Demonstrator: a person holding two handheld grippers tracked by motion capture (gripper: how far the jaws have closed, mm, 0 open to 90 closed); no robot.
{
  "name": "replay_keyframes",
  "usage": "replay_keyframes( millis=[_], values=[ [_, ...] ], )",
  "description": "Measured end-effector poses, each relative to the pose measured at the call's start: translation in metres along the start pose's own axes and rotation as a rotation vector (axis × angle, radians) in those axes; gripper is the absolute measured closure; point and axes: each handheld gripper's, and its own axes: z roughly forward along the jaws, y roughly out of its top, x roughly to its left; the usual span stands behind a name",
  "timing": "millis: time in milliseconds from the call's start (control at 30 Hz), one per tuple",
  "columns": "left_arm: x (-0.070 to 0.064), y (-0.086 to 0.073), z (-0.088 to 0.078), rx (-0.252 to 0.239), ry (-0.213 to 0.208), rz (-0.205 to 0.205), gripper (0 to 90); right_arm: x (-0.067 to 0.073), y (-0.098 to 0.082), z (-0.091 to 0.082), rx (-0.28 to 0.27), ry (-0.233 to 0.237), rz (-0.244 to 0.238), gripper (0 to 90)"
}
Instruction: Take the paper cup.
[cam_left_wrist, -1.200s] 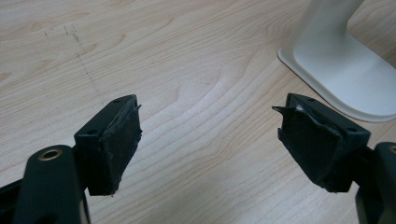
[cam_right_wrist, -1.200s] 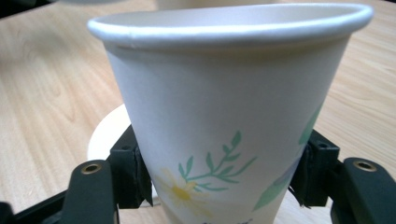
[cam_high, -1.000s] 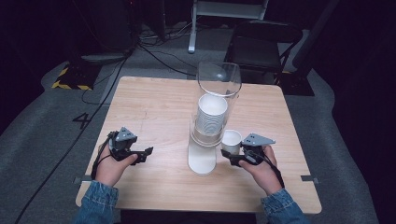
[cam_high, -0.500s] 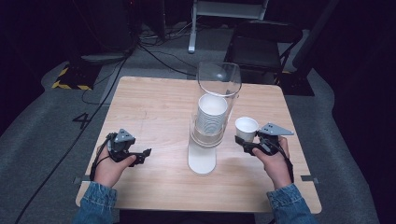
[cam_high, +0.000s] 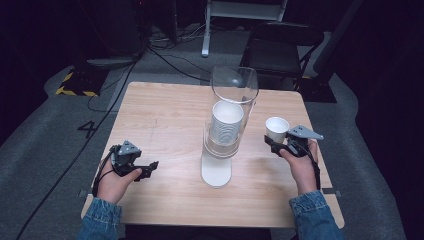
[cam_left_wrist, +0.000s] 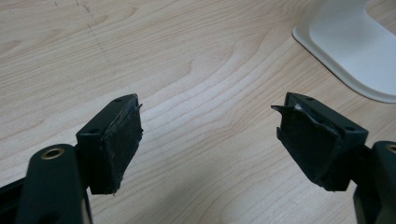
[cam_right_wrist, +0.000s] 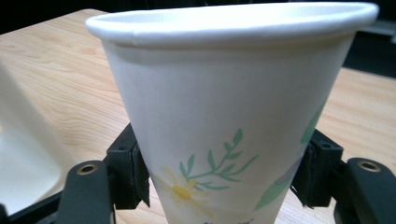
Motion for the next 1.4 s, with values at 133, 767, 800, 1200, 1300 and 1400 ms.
replay_keyframes(
  millis=[133,767,800,1200,1300,1400],
  values=[
    [0.001,-0.002,-0.001,0.004,0.004,0.0,22.0,-0.01,-0.005,0.007,0.007,-0.008,0.044,32.9],
    [0.002,-0.006,0.0,0.016,0.009,-0.002,22.1,-0.03,-0.024,0.032,0.064,-0.039,0.069,32.2],
    [0.002,-0.006,0.0,0.015,0.008,-0.002,22.1,-0.03,-0.025,0.033,0.061,-0.035,0.074,32.1],
    [0.002,-0.006,0.0,0.01,0.004,-0.003,21.8,-0.028,-0.038,0.043,0.135,-0.006,0.073,31.6],
    [0.002,-0.006,0.0,0.012,0.005,-0.001,21.8,-0.027,-0.039,0.044,0.149,-0.003,0.071,31.6],
    [0.002,-0.006,0.0,0.011,0.004,-0.001,21.8,-0.025,-0.04,0.045,0.17,0.0,0.062,31.5]
  ],
)
